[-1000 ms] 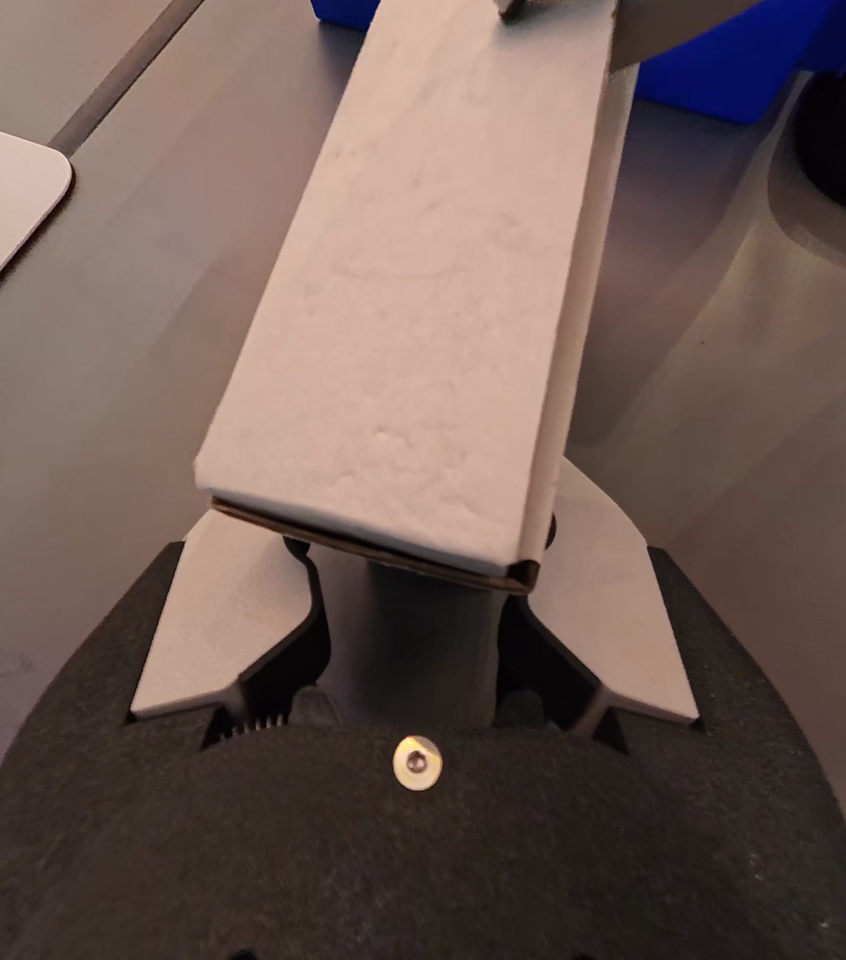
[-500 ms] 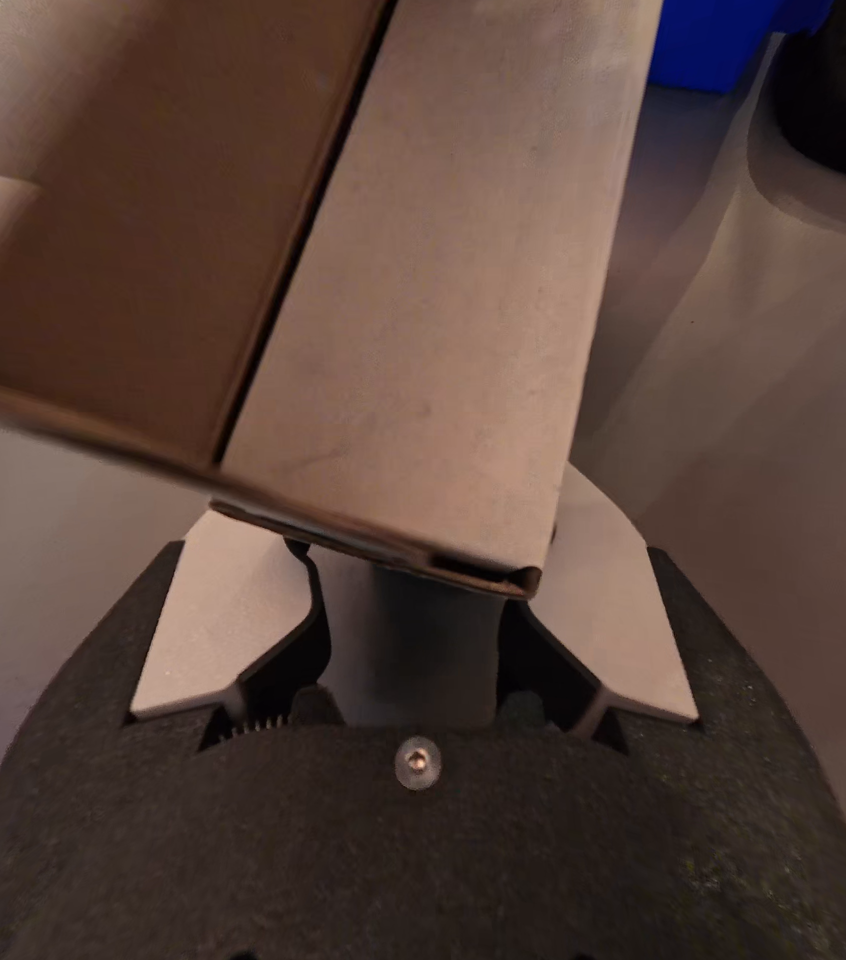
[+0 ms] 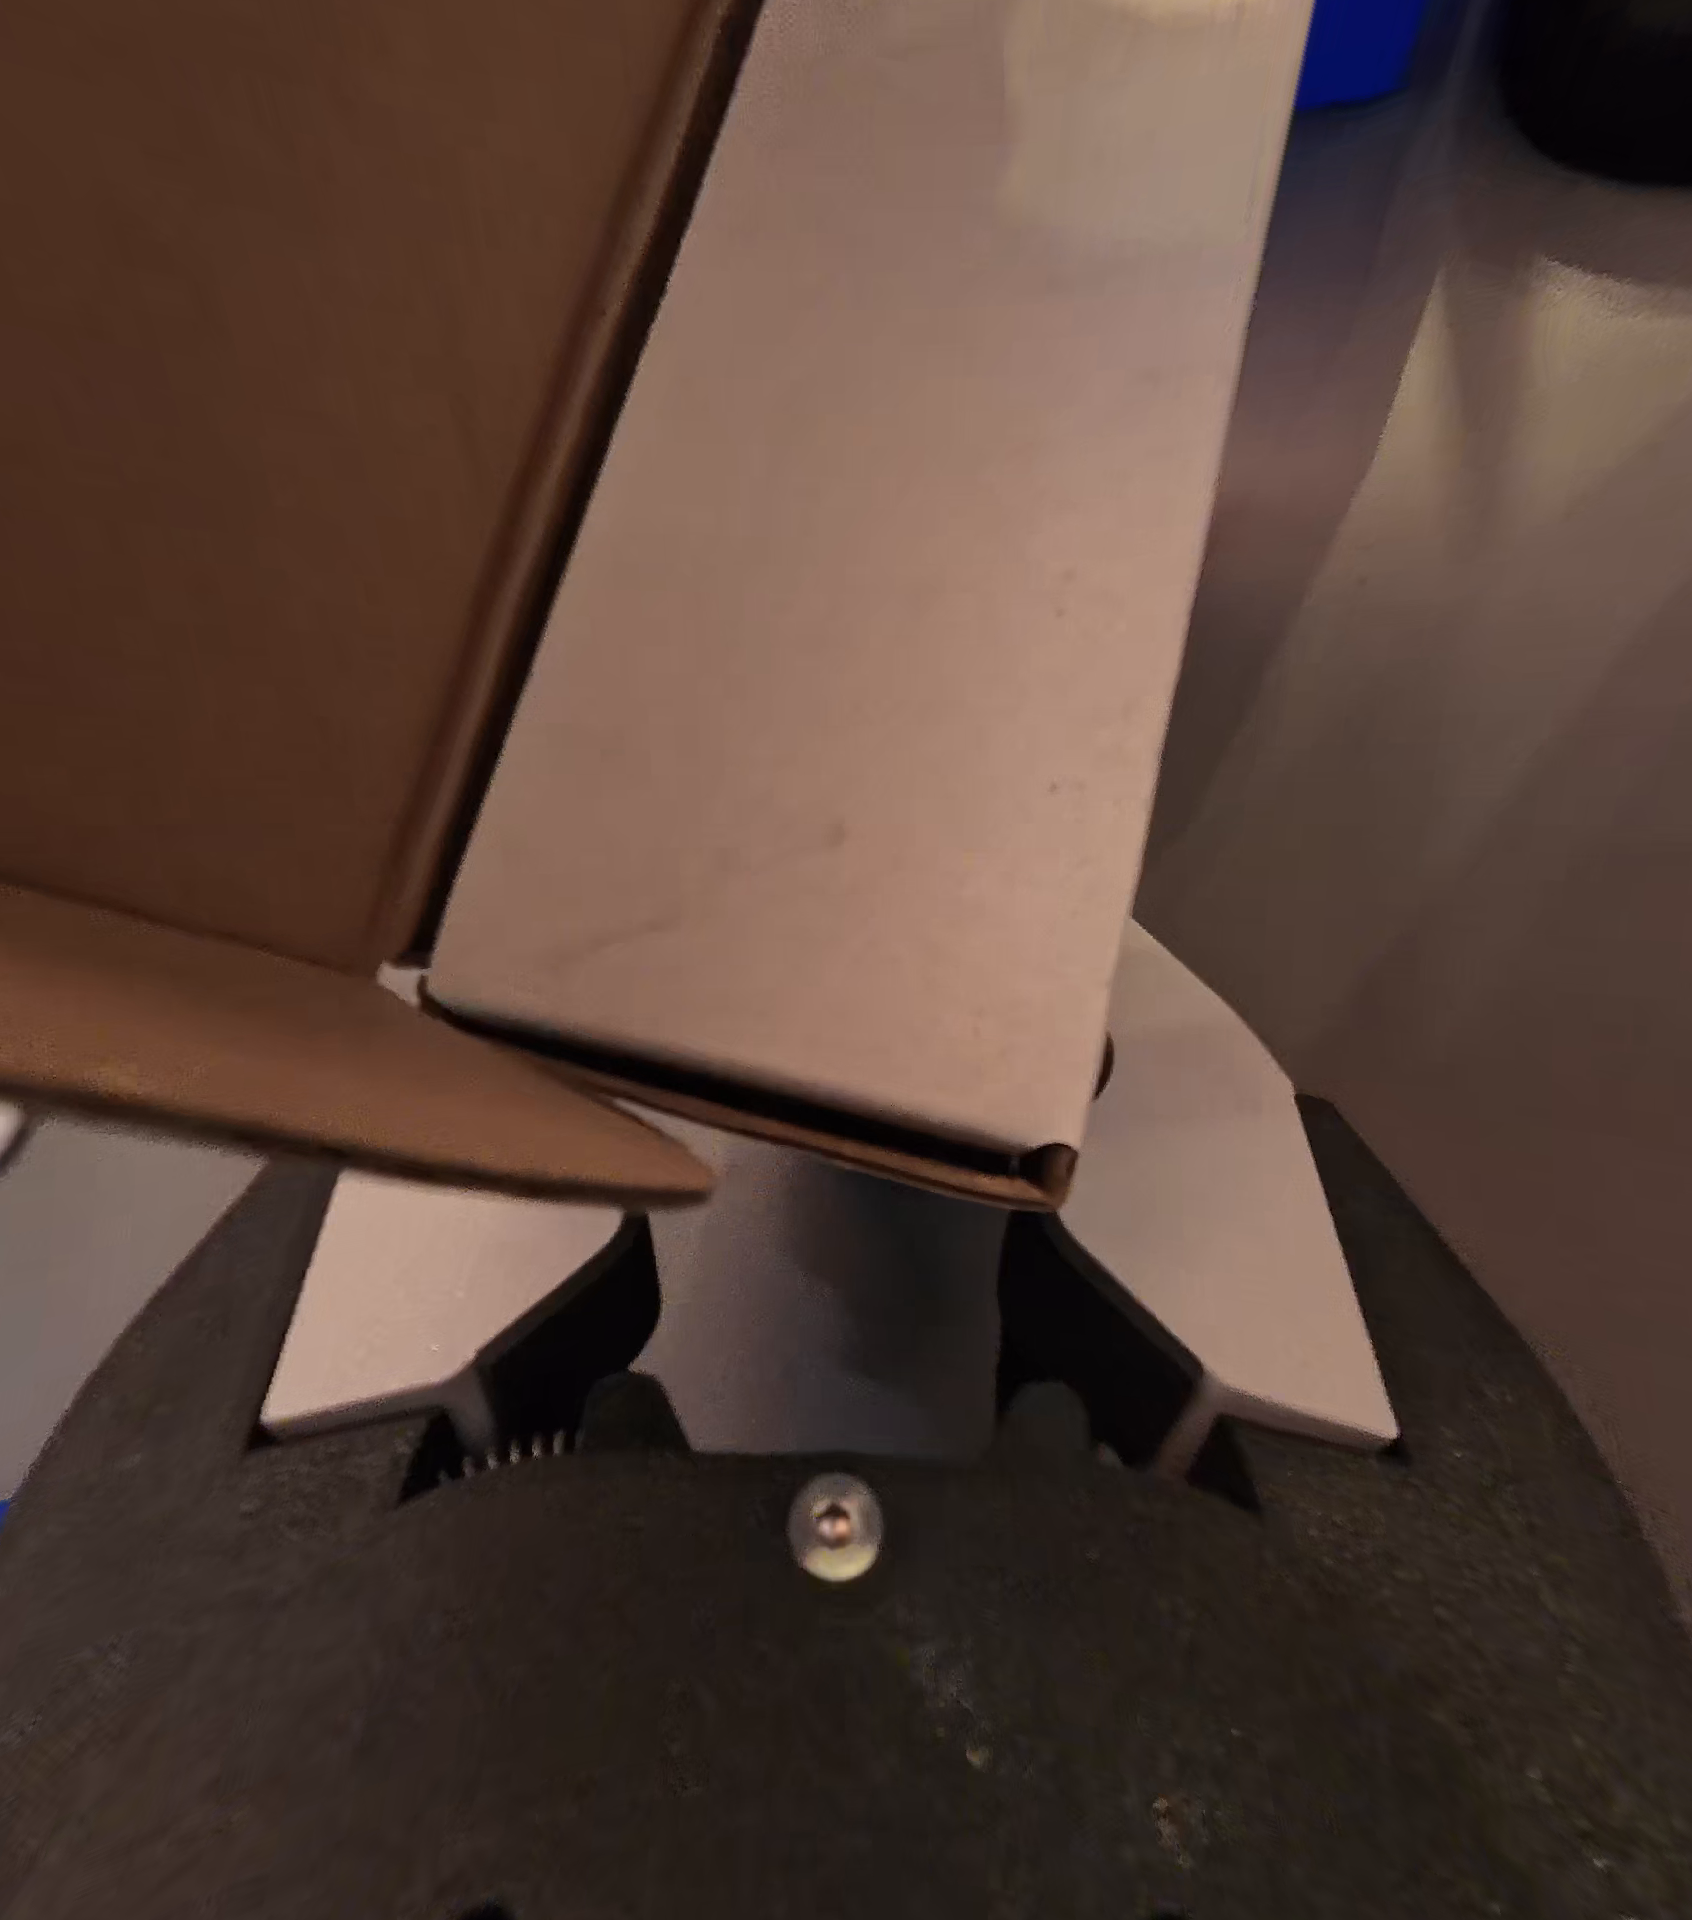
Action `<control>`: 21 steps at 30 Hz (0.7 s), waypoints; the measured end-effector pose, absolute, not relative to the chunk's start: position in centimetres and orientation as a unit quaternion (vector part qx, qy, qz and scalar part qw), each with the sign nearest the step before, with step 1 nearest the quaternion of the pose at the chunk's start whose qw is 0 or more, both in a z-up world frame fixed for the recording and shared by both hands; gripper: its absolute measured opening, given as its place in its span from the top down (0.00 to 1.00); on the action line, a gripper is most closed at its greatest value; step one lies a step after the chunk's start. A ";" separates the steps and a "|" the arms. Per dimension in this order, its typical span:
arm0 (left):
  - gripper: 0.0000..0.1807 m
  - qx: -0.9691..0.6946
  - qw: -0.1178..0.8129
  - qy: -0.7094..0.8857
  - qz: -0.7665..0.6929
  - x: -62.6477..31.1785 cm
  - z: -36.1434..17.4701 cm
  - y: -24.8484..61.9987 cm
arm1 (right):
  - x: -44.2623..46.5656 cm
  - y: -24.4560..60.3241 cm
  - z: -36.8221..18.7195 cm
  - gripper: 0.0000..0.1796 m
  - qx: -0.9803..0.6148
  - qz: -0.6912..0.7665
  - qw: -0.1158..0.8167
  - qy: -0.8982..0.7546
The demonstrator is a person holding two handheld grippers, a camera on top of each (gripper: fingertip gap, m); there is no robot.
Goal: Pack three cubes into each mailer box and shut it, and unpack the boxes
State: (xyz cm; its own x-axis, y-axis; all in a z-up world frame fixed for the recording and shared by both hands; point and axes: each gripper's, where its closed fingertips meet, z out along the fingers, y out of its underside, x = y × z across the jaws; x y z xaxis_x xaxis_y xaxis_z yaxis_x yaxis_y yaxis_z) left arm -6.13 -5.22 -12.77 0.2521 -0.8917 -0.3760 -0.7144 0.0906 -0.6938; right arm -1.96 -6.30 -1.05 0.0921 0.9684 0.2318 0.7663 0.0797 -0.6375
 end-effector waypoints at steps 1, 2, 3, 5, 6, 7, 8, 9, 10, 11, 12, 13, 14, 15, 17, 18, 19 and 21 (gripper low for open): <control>0.54 -0.651 0.439 0.614 -0.084 -6.2 -12.7 -5.2 | -2.0 -6.7 -0.9 0.99 -0.669 0.178 0.320 -0.647; 0.54 -0.636 0.449 0.625 -0.059 -6.3 -12.6 -5.2 | -2.0 -7.1 -0.7 0.99 -0.672 0.196 0.312 -0.643; 0.54 -0.620 0.457 0.636 -0.034 -6.5 -12.6 -5.1 | -2.0 -7.4 -0.6 0.98 -0.671 0.208 0.306 -0.642; 0.55 -0.596 0.469 0.651 -0.001 -6.7 -12.5 -5.2 | -2.1 -8.1 -0.6 0.99 -0.671 0.226 0.293 -0.643; 0.55 -0.593 0.473 0.652 0.005 -6.7 -12.5 -5.2 | -2.1 -8.1 -0.6 0.98 -0.672 0.224 0.293 -0.642; 0.55 -0.593 0.473 0.652 0.010 -6.8 -12.5 -5.2 | -2.1 -8.0 -0.6 0.98 -0.673 0.220 0.296 -0.641; 0.54 -0.591 0.472 0.654 0.015 -6.8 -12.5 -5.2 | -2.1 -8.0 -0.7 0.97 -0.672 0.220 0.296 -0.642; 0.55 -0.589 0.473 0.655 0.020 -6.9 -12.5 -5.3 | -2.1 -8.4 -0.8 0.98 -0.668 0.225 0.292 -0.647; 0.55 -0.586 0.476 0.656 0.023 -6.9 -12.5 -5.3 | -2.2 -8.9 -1.0 0.99 -0.666 0.231 0.280 -0.652; 0.55 -0.582 0.478 0.657 0.028 -6.9 -12.5 -5.3 | -2.2 -9.1 -1.1 0.99 -0.671 0.235 0.271 -0.649; 0.54 -0.576 0.480 0.660 0.034 -6.9 -12.5 -5.4 | -2.2 -9.2 -1.2 0.99 -0.679 0.240 0.263 -0.642; 0.54 -0.571 0.482 0.663 0.042 -7.0 -12.5 -5.4 | -2.2 -9.3 -1.2 0.99 -0.688 0.251 0.251 -0.633; 0.55 -0.566 0.485 0.665 0.049 -7.0 -12.4 -5.5 | -2.2 -9.4 -1.2 0.99 -0.697 0.265 0.238 -0.622; 0.55 -0.561 0.489 0.666 0.057 -7.1 -12.4 -5.5 | -2.3 -9.5 -1.3 0.99 -0.702 0.280 0.227 -0.614; 0.55 -0.556 0.491 0.667 0.071 -7.2 -12.4 -5.5 | -2.3 -9.6 -1.3 0.99 -0.703 0.312 0.210 -0.603; 0.54 -0.553 0.492 0.668 0.077 -7.2 -12.4 -5.6 | -2.3 -9.6 -1.4 0.99 -0.703 0.325 0.203 -0.599; 0.55 -0.551 0.493 0.668 0.081 -7.3 -12.4 -5.6 | -2.4 -9.7 -1.4 0.99 -0.701 0.337 0.197 -0.597; 0.54 -0.546 0.498 0.668 0.090 -7.3 -12.3 -5.6 | -2.4 -9.9 -1.5 0.99 -0.698 0.356 0.185 -0.594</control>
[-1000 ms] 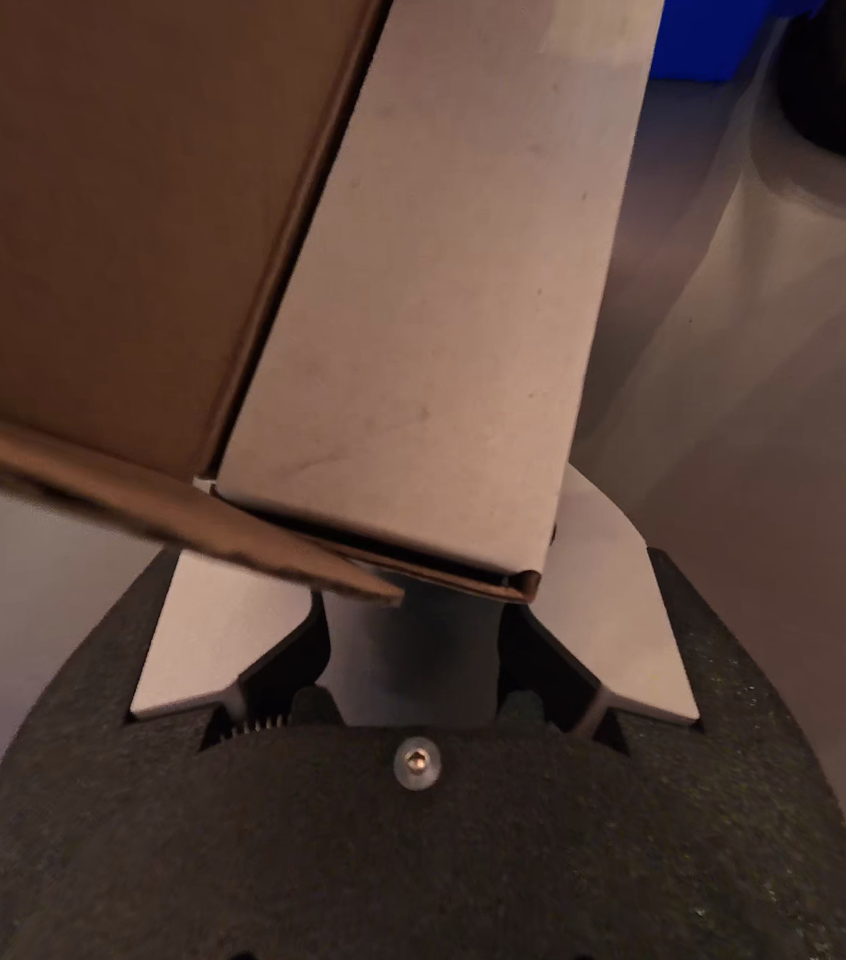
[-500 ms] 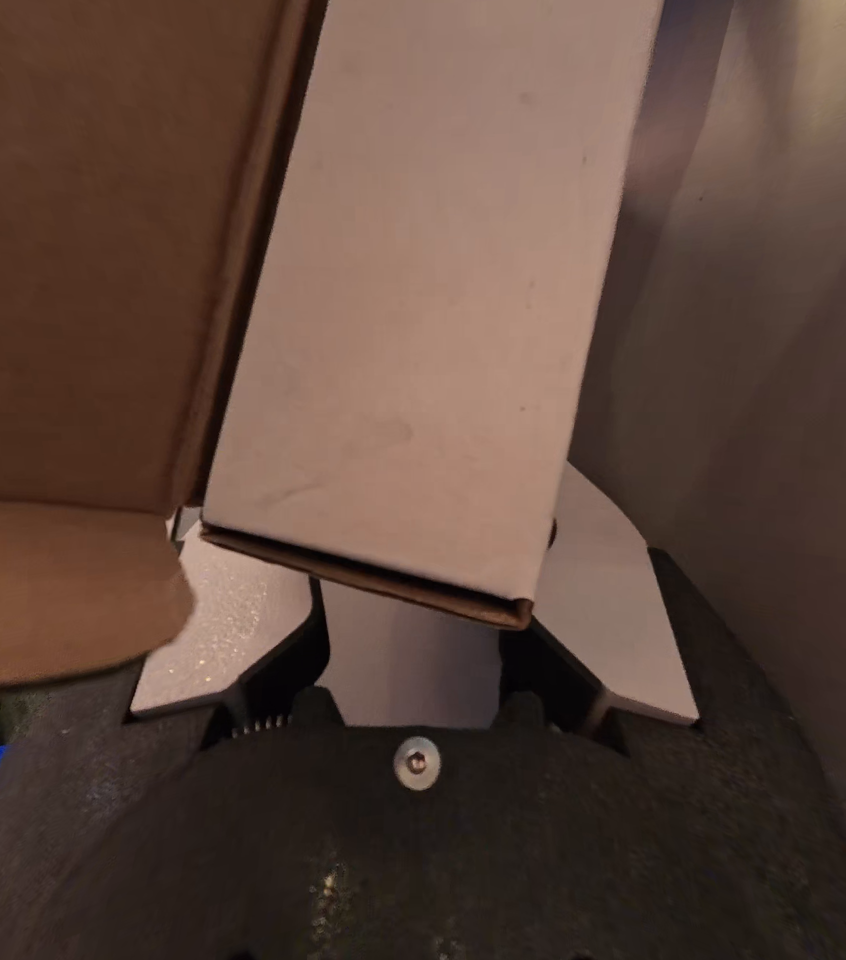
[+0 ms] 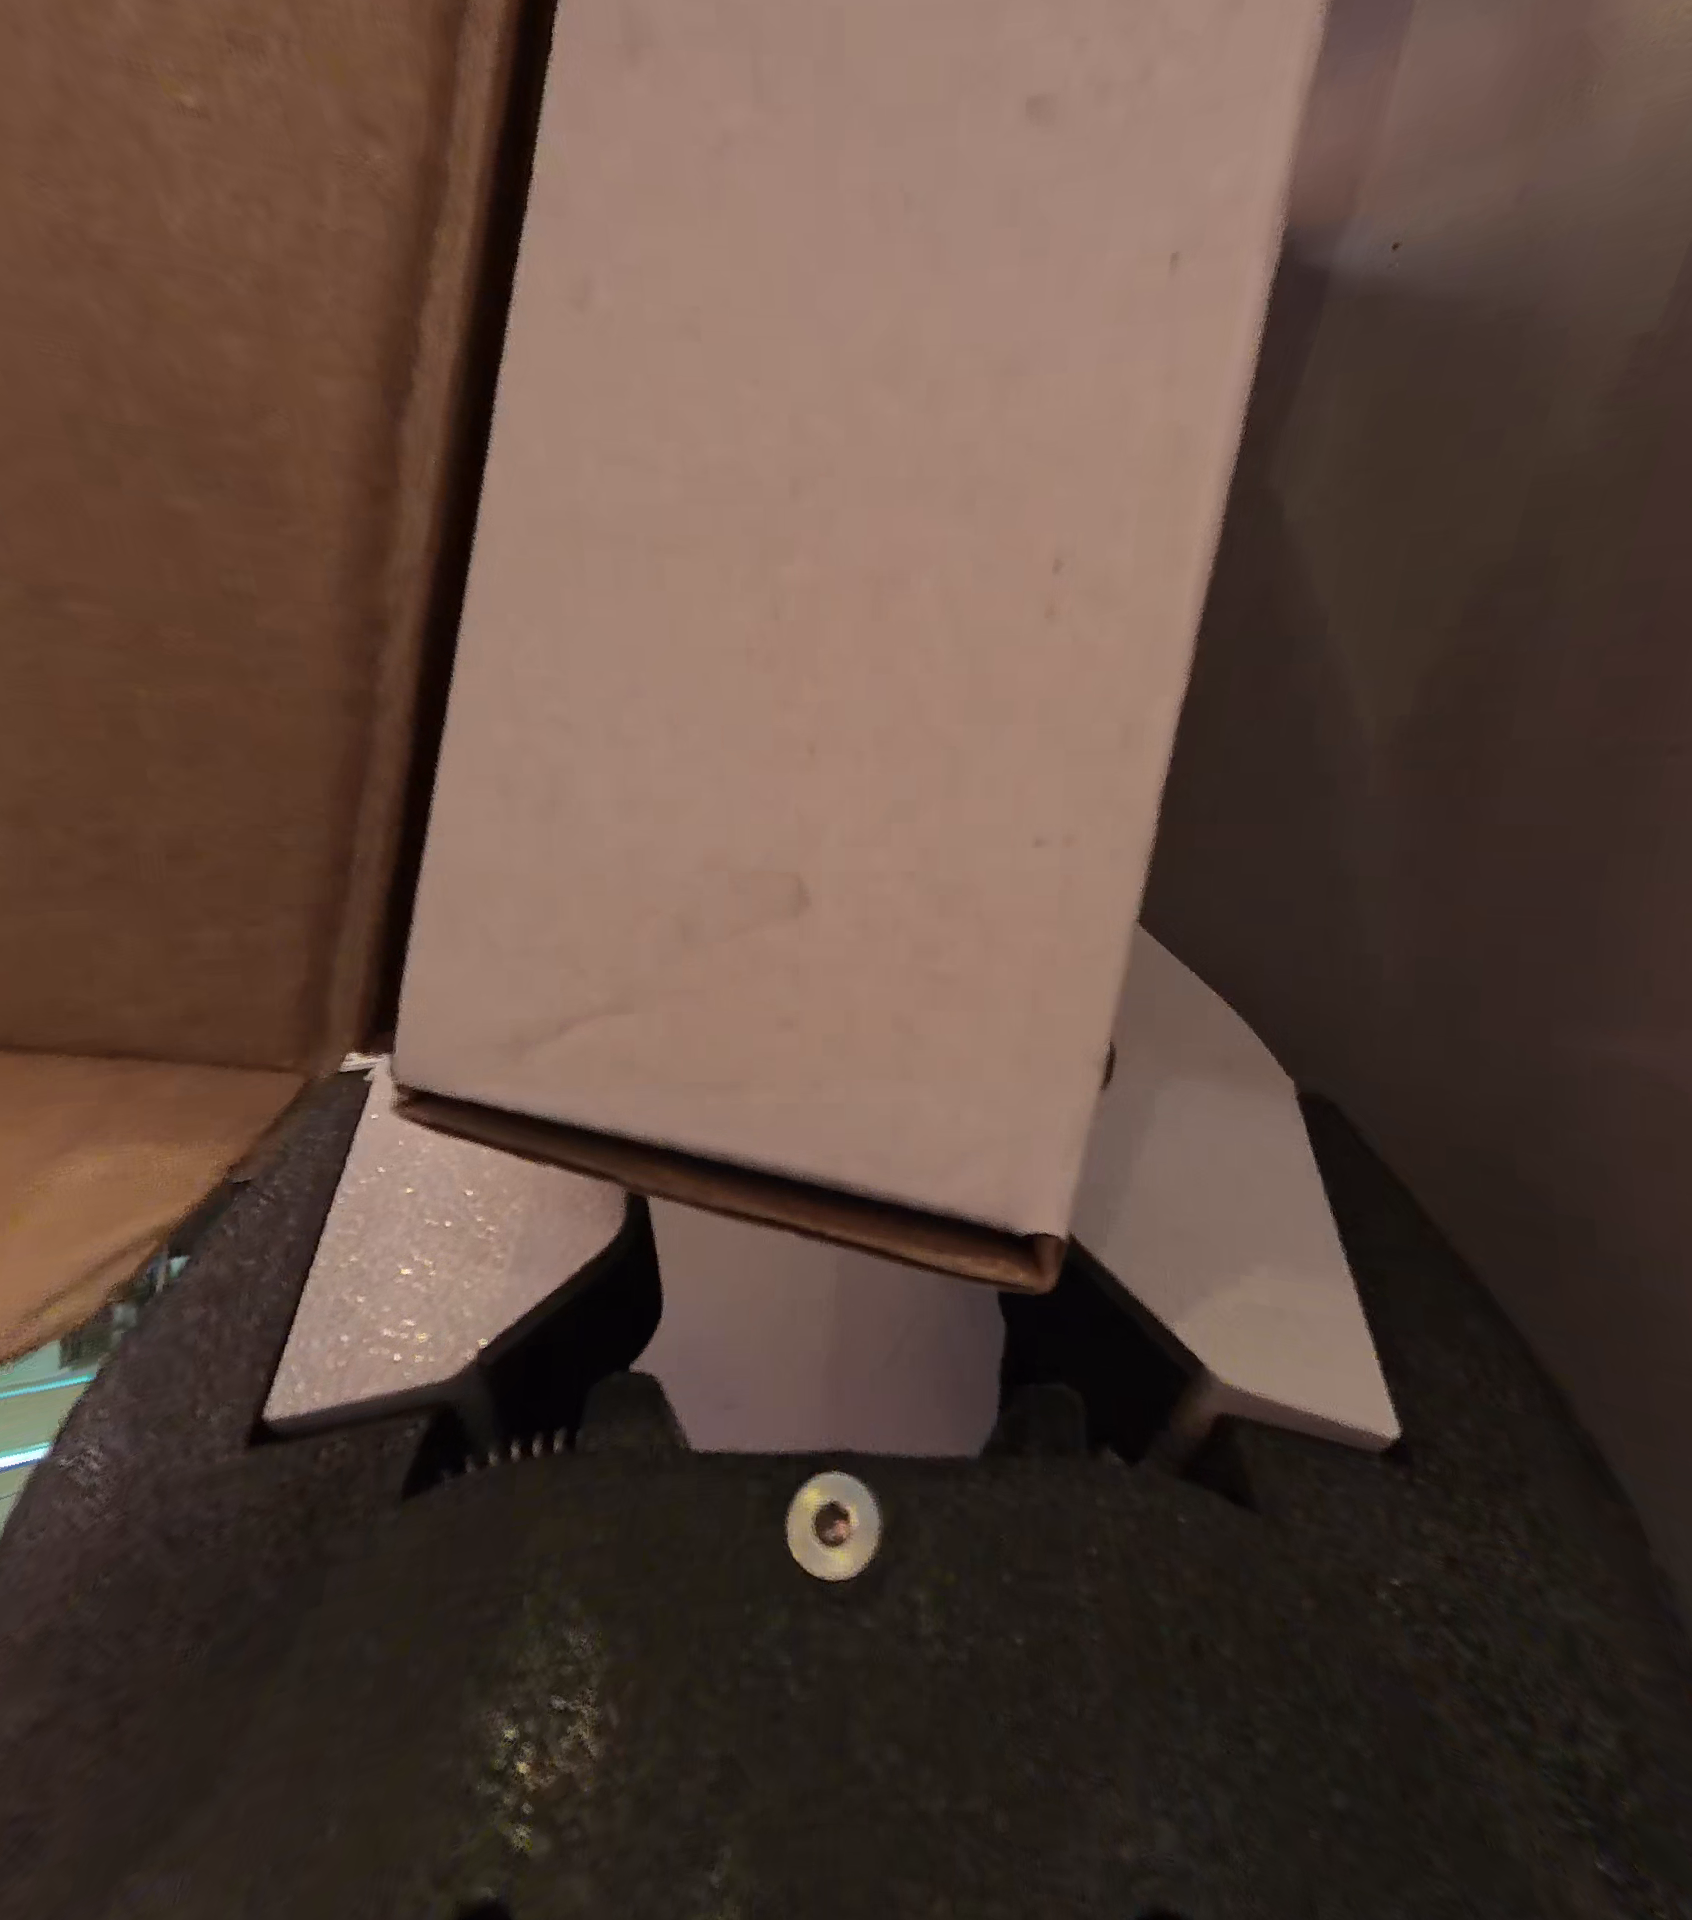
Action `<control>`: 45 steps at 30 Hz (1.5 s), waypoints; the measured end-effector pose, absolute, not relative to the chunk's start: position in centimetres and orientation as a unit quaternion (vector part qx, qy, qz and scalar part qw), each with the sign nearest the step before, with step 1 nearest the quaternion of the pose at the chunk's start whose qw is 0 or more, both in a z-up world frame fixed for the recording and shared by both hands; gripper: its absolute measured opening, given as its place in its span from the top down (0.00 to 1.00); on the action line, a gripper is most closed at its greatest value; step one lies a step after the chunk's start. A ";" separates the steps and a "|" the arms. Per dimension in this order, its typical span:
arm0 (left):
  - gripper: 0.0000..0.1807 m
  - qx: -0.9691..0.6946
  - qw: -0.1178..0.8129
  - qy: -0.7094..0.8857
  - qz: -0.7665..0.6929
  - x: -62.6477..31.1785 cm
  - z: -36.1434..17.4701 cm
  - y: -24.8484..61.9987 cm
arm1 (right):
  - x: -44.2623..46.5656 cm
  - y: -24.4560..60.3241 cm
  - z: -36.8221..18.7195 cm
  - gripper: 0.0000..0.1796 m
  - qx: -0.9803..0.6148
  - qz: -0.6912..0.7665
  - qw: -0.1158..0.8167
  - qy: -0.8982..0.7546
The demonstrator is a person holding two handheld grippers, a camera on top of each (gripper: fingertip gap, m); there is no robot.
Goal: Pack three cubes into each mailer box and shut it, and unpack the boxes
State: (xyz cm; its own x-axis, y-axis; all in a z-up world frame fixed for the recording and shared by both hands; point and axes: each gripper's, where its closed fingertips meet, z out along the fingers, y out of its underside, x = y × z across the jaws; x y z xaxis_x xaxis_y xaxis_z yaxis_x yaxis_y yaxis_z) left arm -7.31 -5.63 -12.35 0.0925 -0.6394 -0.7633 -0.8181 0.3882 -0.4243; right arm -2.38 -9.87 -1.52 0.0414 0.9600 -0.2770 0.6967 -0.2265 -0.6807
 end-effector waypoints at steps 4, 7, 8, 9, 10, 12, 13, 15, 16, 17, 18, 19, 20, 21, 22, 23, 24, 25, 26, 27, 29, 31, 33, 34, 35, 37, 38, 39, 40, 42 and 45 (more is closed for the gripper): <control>0.54 -0.543 0.509 0.661 0.097 -7.3 -12.3 -5.8 | -2.4 -10.1 -1.7 0.99 -0.696 0.383 0.164 -0.585; 0.56 -0.562 0.505 0.649 0.092 -7.5 -12.5 -5.9 | -2.4 -10.2 -1.7 0.99 -0.690 0.384 0.164 -0.591; 0.56 -0.571 0.501 0.645 0.086 -7.6 -12.6 -5.9 | -2.4 -10.2 -1.7 0.99 -0.689 0.383 0.165 -0.592; 0.56 -0.580 0.497 0.641 0.078 -7.7 -12.7 -6.0 | -2.4 -10.2 -1.7 0.99 -0.689 0.383 0.166 -0.593; 0.55 -0.586 0.495 0.638 0.067 -7.7 -12.7 -6.1 | -2.4 -10.1 -1.6 0.99 -0.689 0.383 0.167 -0.592; 0.50 -0.595 0.496 0.631 0.046 -7.7 -12.4 -6.3 | -2.4 -9.9 -1.6 0.99 -0.689 0.385 0.171 -0.591; 0.46 -0.603 0.493 0.626 0.039 -7.9 -12.4 -6.4 | -2.4 -9.8 -1.5 0.99 -0.688 0.386 0.171 -0.590; 0.40 -0.621 0.486 0.614 0.030 -8.6 -12.1 -6.5 | -2.4 -9.8 -1.6 0.99 -0.687 0.391 0.169 -0.589; 0.39 -0.629 0.487 0.605 0.021 -9.0 -11.8 -6.6 | -2.4 -9.7 -1.6 0.99 -0.687 0.392 0.169 -0.588; 0.39 -0.638 0.492 0.592 0.008 -9.5 -11.3 -6.8 | -2.4 -9.6 -1.5 0.99 -0.688 0.391 0.170 -0.588; 0.39 -0.646 0.500 0.577 -0.008 -10.0 -10.6 -7.1 | -2.4 -9.5 -1.5 0.99 -0.688 0.389 0.173 -0.588; 0.38 -0.652 0.509 0.561 -0.024 -10.5 -9.9 -7.5 | -2.3 -9.4 -1.5 0.99 -0.689 0.387 0.175 -0.587; 0.38 -0.656 0.520 0.546 -0.036 -11.2 -9.0 -7.9 | -2.3 -9.3 -1.4 0.99 -0.690 0.387 0.175 -0.587; 0.39 -0.656 0.533 0.533 -0.042 -11.8 -8.0 -8.3 | -2.3 -9.2 -1.4 0.99 -0.690 0.387 0.174 -0.586; 0.40 -0.651 0.547 0.524 -0.045 -12.3 -7.0 -8.9 | -2.3 -9.1 -1.4 0.99 -0.691 0.388 0.174 -0.584; 0.42 -0.643 0.563 0.517 -0.046 -12.7 -6.0 -9.4 | -2.3 -8.9 -1.4 0.99 -0.694 0.386 0.176 -0.582; 0.44 -0.632 0.578 0.514 -0.048 -12.8 -5.1 -10.1 | -2.3 -8.7 -1.4 0.99 -0.696 0.383 0.180 -0.580; 0.46 -0.618 0.591 0.516 -0.049 -12.6 -4.3 -10.9 | -2.2 -8.5 -1.3 0.99 -0.698 0.379 0.185 -0.579; 0.47 -0.604 0.601 0.522 -0.048 -12.0 -3.6 -11.7 | -2.2 -8.3 -1.3 0.99 -0.700 0.375 0.188 -0.578; 0.47 -0.592 0.605 0.531 -0.039 -11.2 -3.1 -12.3 | -2.2 -8.2 -1.3 0.99 -0.700 0.373 0.189 -0.579; 0.46 -0.575 0.597 0.560 -0.001 -9.6 -2.7 -13.1 | -2.2 -8.5 -1.3 0.99 -0.696 0.373 0.187 -0.584; 0.46 -0.559 0.574 0.598 0.021 -7.6 -3.2 -13.7 | -2.2 -8.5 -1.3 0.99 -0.696 0.372 0.186 -0.586; 0.46 -0.548 0.539 0.638 0.047 -5.7 -4.6 -13.7 | -2.2 -8.5 -1.3 0.99 -0.697 0.371 0.188 -0.584; 0.46 -0.543 0.521 0.655 0.065 -5.0 -5.3 -13.4 | -2.2 -8.5 -1.3 0.99 -0.697 0.372 0.187 -0.583; 0.47 -0.537 0.511 0.665 0.089 -4.5 -5.8 -12.9 | -2.2 -8.5 -1.3 0.99 -0.697 0.373 0.187 -0.583; 0.50 -0.520 0.501 0.681 0.123 -3.6 -6.4 -12.2 | -2.1 -8.1 -1.3 0.99 -0.703 0.367 0.194 -0.578; 0.55 -0.515 0.496 0.688 0.125 -3.3 -6.6 -12.0 | -2.0 -8.0 -1.3 0.99 -0.705 0.365 0.195 -0.576; 0.56 -0.516 0.492 0.691 0.116 -2.9 -6.9 -12.0 | -2.0 -8.0 -1.3 0.99 -0.704 0.368 0.192 -0.577; 0.57 -0.519 0.490 0.692 0.104 -2.6 -7.0 -12.0 | -2.0 -8.2 -1.4 0.99 -0.701 0.370 0.189 -0.579; 0.58 -0.522 0.491 0.690 0.104 -2.6 -6.9 -11.7 | -2.0 -8.1 -1.4 0.99 -0.701 0.371 0.188 -0.579; 0.58 -0.531 0.473 0.691 0.126 -3.1 -7.5 -11.0 | -2.0 -7.9 -1.4 0.99 -0.703 0.369 0.191 -0.578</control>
State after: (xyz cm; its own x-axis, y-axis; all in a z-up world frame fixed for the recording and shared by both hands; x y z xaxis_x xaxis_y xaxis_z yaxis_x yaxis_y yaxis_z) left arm -3.14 -10.97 -7.53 0.0122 -0.6150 -0.7884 -0.8542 0.4035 -0.3280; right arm -1.97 -7.92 -1.35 0.0606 0.9528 -0.2975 0.6708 -0.2596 -0.6947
